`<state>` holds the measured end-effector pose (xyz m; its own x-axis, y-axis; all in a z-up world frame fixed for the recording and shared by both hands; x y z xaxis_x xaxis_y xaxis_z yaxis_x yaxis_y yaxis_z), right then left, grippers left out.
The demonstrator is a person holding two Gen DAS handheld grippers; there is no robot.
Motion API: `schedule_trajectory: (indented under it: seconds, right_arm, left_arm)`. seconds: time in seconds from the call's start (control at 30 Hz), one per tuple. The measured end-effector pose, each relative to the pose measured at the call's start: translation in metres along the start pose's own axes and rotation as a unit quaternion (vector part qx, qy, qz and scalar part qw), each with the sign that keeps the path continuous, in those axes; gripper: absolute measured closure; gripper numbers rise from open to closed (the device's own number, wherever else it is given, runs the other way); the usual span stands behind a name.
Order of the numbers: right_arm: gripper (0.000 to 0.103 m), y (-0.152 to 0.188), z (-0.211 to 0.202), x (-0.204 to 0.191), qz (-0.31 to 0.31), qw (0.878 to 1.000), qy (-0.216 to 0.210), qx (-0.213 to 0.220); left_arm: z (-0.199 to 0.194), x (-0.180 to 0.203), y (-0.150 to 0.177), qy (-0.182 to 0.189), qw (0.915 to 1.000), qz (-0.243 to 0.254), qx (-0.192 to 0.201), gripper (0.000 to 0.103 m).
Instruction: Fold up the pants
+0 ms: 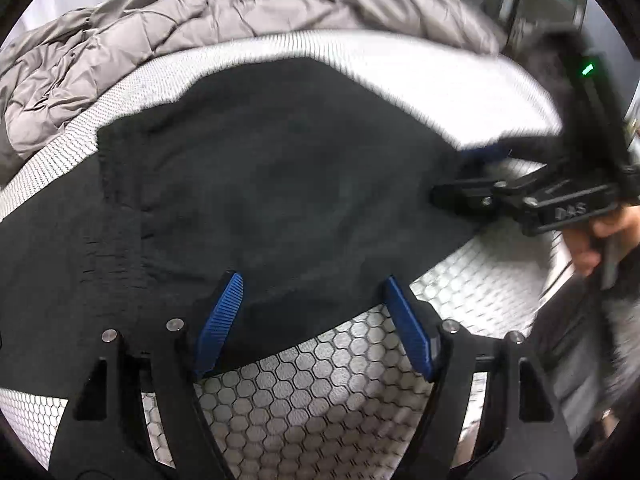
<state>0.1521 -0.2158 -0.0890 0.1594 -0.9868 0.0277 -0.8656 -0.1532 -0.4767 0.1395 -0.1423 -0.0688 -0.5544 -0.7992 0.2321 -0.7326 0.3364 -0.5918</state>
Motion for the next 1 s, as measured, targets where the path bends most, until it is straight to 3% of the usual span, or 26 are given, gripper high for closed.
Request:
schedule_trajectory:
  seconds: [0.07,0.1,0.13,0.17,0.2,0.23,0.37,0.4,0.43,0.47,0.5,0.53,0.6,0.7,0.77,0.9,0.97,1.0]
  right_arm:
    - [0.030,0.003,0.000,-0.002,-0.029,0.999,0.021,0.006]
    - [0.042,0.005,-0.003,-0.001,-0.041,0.999,0.030,0.011]
    - [0.063,0.009,-0.008,0.001,-0.044,0.998,0.029,0.015]
    - [0.074,0.013,-0.013,0.007,-0.036,0.999,0.025,0.016]
    - [0.082,0.017,-0.017,0.013,-0.032,0.999,0.029,0.016]
    - [0.082,0.021,-0.018,0.016,-0.033,0.999,0.032,0.016]
    - [0.081,0.025,-0.031,0.017,0.001,0.999,0.018,0.037]
    - [0.074,0.020,-0.035,0.019,0.012,0.999,0.014,0.045]
    - [0.057,0.014,-0.040,0.022,0.027,0.998,0.008,0.059]
    - [0.047,0.011,-0.045,0.027,0.044,0.996,0.004,0.074]
    - [0.027,0.006,-0.049,0.031,0.067,0.994,0.003,0.090]
    - [0.014,0.001,-0.052,0.035,0.094,0.990,0.010,0.106]
    - [0.005,0.000,-0.053,0.036,0.131,0.984,0.030,0.116]
    - [0.005,-0.006,-0.045,0.031,0.141,0.984,0.018,0.104]
    - [0.005,-0.009,-0.041,0.028,0.142,0.985,0.014,0.095]
    - [0.005,-0.008,-0.047,0.025,0.122,0.987,0.013,0.101]
    - [0.005,-0.005,-0.048,0.020,0.112,0.989,0.016,0.100]
    - [0.005,-0.004,-0.048,0.019,0.109,0.989,0.017,0.098]
  left_arm:
    - [-0.001,0.003,0.002,0.004,1.0000,0.004,0.006,0.031]
    - [-0.003,0.001,0.004,0.010,0.9999,-0.001,0.008,0.031]
    - [-0.007,0.000,0.006,0.016,0.9998,-0.009,0.011,0.031]
    - [-0.012,-0.006,0.007,0.023,0.9994,-0.021,0.017,0.031]
    - [-0.017,-0.012,0.009,0.026,0.9990,-0.030,0.021,0.031]
    - [-0.020,-0.017,0.011,0.029,0.9985,-0.040,0.023,0.031]
    - [-0.047,-0.038,0.010,0.037,0.9954,-0.075,0.047,0.031]
    - [-0.057,-0.046,0.004,0.034,0.9939,-0.084,0.062,0.031]
    - [-0.068,-0.053,0.002,0.023,0.9925,-0.092,0.077,0.031]
    - [-0.081,-0.064,0.002,0.007,0.9898,-0.105,0.096,0.030]
    - [-0.096,-0.080,0.005,-0.011,0.9843,-0.130,0.119,0.026]
    - [-0.106,-0.093,0.009,-0.022,0.9779,-0.156,0.137,0.024]
    - [-0.130,-0.131,0.025,-0.041,0.9536,-0.237,0.181,0.022]
    - [-0.151,-0.183,0.060,-0.057,0.9141,-0.343,0.208,0.021]
    - [-0.159,-0.211,0.079,-0.062,0.8941,-0.385,0.220,0.020]
    - [-0.159,-0.267,0.120,-0.069,0.8427,-0.482,0.230,0.019]
    - [-0.154,-0.285,0.130,-0.053,0.8272,-0.509,0.231,0.019]
    - [-0.154,-0.290,0.131,-0.056,0.8239,-0.510,0.240,0.019]
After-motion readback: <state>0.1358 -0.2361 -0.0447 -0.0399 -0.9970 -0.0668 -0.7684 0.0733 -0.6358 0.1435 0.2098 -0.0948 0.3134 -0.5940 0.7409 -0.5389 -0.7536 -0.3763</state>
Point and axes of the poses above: each gripper's, at about its wrist camera, not at the fingertips, and z roughly the way its jaws point, x to its right, y to its underside, the point moved 7 cm from there along z, roughly the way its jaws point, and after that the axes turned 12 degrees about y, right-handed, at the moved point
